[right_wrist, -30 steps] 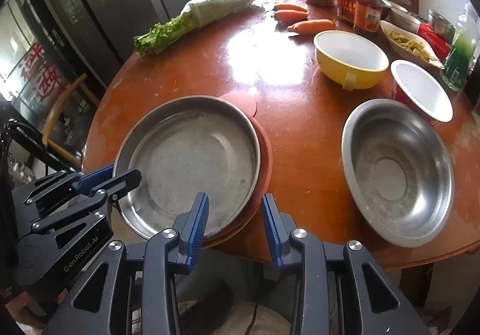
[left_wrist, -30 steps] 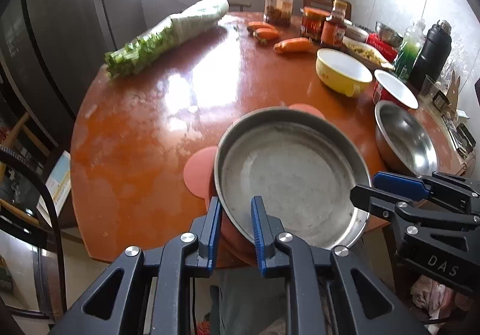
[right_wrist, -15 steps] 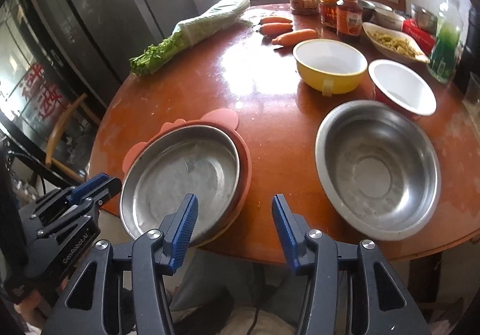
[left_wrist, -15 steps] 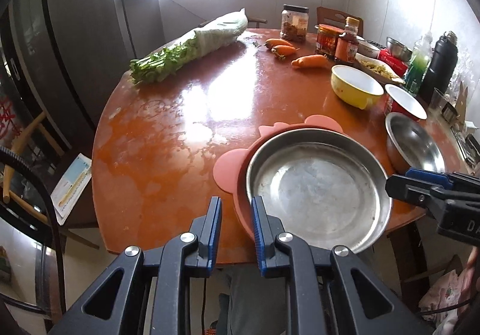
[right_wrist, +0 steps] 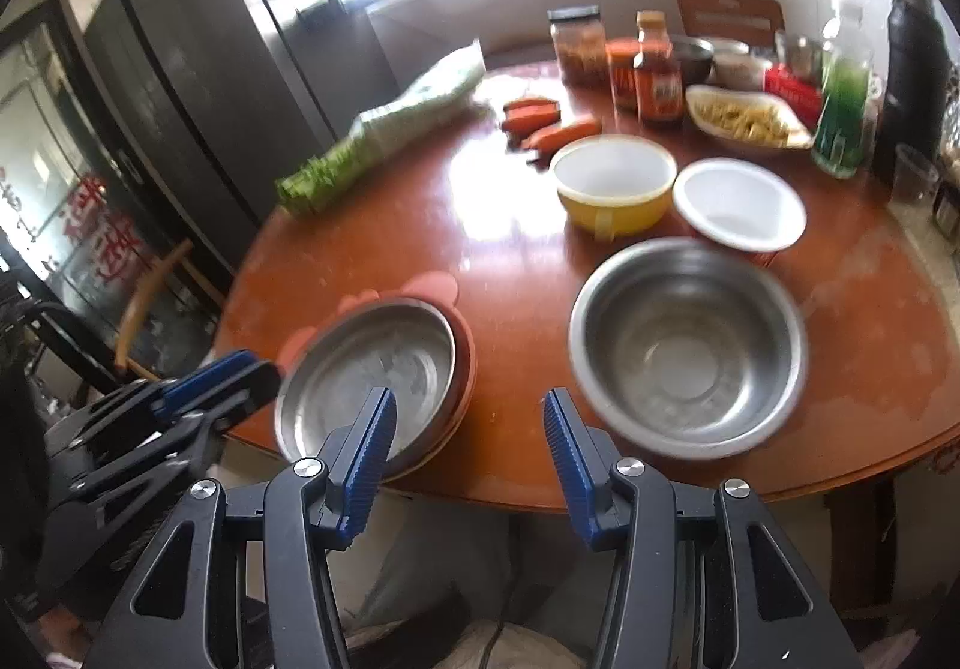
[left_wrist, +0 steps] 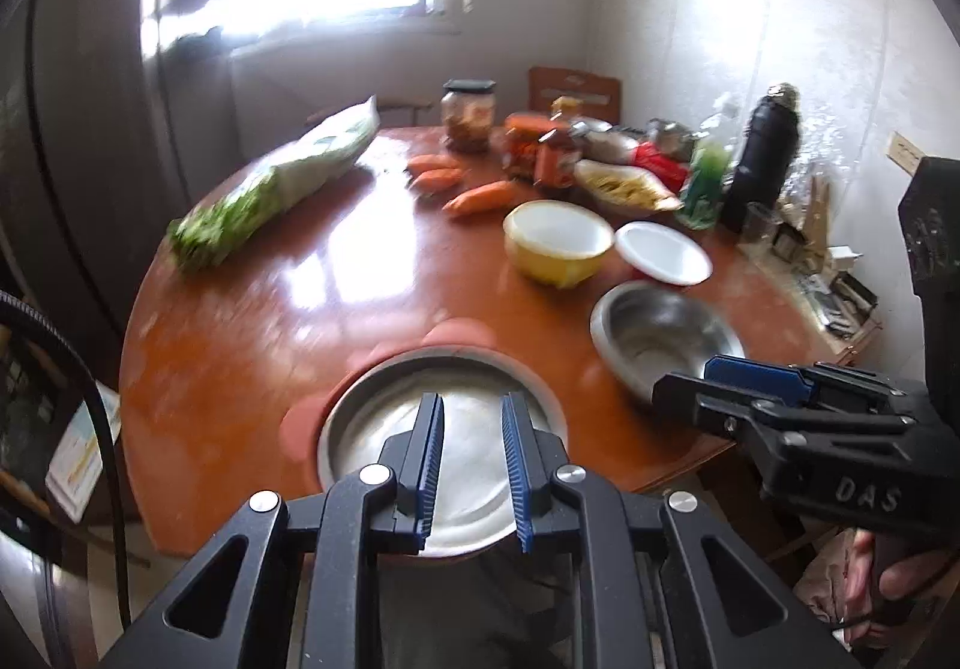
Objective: Organize plates and bowls
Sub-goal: 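Move the right tool to the steel bowl and grasp its rim, then lift the steel bowl and carry it toward the yellow-rimmed white bowl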
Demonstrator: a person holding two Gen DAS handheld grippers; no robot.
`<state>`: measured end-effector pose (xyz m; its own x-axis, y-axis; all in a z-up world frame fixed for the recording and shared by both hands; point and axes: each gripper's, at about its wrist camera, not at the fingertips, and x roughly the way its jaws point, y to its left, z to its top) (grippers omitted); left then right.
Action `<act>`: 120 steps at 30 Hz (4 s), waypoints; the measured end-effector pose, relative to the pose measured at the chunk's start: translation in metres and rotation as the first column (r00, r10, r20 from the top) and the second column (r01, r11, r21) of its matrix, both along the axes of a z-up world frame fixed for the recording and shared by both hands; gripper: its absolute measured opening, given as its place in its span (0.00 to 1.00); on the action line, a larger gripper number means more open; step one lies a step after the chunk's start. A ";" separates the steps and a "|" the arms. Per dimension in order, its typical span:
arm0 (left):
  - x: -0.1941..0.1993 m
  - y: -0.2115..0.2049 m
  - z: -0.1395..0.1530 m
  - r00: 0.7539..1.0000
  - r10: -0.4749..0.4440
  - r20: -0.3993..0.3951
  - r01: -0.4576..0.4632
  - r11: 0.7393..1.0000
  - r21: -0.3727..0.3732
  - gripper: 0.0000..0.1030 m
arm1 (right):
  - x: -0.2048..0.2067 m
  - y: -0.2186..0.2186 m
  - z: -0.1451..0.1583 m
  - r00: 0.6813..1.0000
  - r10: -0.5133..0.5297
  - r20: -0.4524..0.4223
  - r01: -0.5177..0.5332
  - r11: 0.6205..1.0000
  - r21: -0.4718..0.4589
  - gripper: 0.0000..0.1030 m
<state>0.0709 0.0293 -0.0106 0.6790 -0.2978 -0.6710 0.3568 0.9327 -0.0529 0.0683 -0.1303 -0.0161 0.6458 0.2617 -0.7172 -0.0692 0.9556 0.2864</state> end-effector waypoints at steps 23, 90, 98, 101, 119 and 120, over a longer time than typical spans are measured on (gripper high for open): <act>0.028 -0.112 -0.050 0.998 -0.041 -0.049 0.044 0.998 0.049 0.20 | 0.005 -0.141 -0.060 0.976 -0.186 -0.117 0.194 0.979 0.062 0.56; 0.071 -0.093 -0.081 0.963 -0.027 -0.269 0.052 0.995 0.087 0.21 | 0.072 -0.107 -0.106 0.975 0.000 -0.221 0.023 0.995 0.098 0.16; 0.070 -0.084 -0.080 0.966 -0.023 -0.258 0.043 0.996 0.072 0.21 | 0.073 -0.103 -0.105 0.976 -0.014 -0.216 0.036 0.995 0.097 0.16; 0.066 -0.082 -0.075 0.974 -0.020 -0.226 0.037 0.997 0.073 0.21 | 0.070 -0.106 -0.100 0.977 -0.065 -0.202 0.071 0.997 0.022 0.22; 0.070 -0.080 -0.022 0.999 -0.008 -0.046 0.008 1.000 0.000 0.22 | 0.050 -0.136 -0.042 0.979 -0.201 -0.033 0.203 0.978 0.056 0.53; 0.074 -0.083 -0.019 0.999 -0.016 -0.050 0.016 1.000 -0.001 0.22 | 0.053 -0.133 -0.037 0.982 -0.188 -0.022 0.189 0.980 0.063 0.53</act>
